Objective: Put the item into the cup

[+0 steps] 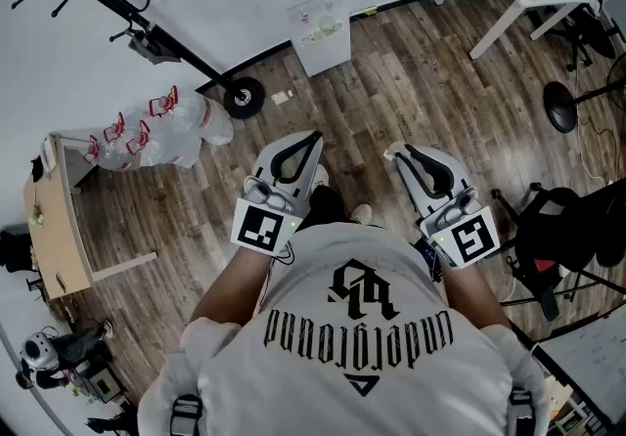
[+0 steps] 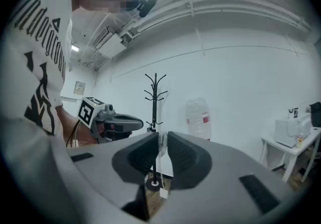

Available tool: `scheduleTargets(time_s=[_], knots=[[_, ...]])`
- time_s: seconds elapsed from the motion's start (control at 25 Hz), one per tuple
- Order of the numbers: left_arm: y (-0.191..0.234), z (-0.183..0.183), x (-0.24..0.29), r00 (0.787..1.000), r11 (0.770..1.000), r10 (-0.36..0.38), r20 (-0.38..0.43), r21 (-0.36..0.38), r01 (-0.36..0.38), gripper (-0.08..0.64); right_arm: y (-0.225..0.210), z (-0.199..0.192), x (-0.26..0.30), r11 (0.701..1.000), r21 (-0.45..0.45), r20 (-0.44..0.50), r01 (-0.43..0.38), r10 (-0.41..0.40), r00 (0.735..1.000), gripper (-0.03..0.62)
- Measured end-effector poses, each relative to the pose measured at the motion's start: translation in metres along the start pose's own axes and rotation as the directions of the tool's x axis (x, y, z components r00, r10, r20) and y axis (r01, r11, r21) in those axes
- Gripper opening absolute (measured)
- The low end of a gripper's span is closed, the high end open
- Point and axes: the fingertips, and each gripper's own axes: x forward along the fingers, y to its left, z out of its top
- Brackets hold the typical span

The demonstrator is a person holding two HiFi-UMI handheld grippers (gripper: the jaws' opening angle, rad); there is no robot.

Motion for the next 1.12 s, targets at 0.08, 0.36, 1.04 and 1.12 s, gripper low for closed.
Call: scheduleTargets(time_s=[0.08,0.36,1.04,1.12], knots=[[0.001,0.0,0.002,1.0,1.0,-0.002,0.001,0.003,0.002,0.006,-0.002,-0.001,-0.001,1.0,0.003,-0.004,0.005,-0.005,1.0,0.063],[0.006,-0.004,0.013,1.0,1.0,-0.026,0.001,0.001,0.026,0.006,-0.01,-0.005,0.006,1.0,0.008,-0.012,0.018,-0.018,1.0,0.062],[0.129,-0.014,0.047,0.995,0.996,-0.09,0.044,-0.013,0.09,0.007,-0.042,0.003,0.134,0.998,-0.002,-0.023,0.059,-0.059,0.998,0.066],[0.15,-0.012,0.052,0.992,0.993,-0.112,0.053,-0.019,0.113,0.006,-0.047,0.007,0.155,0.997,0.007,-0.021,0.079,-0.079,0.997,0.066]])
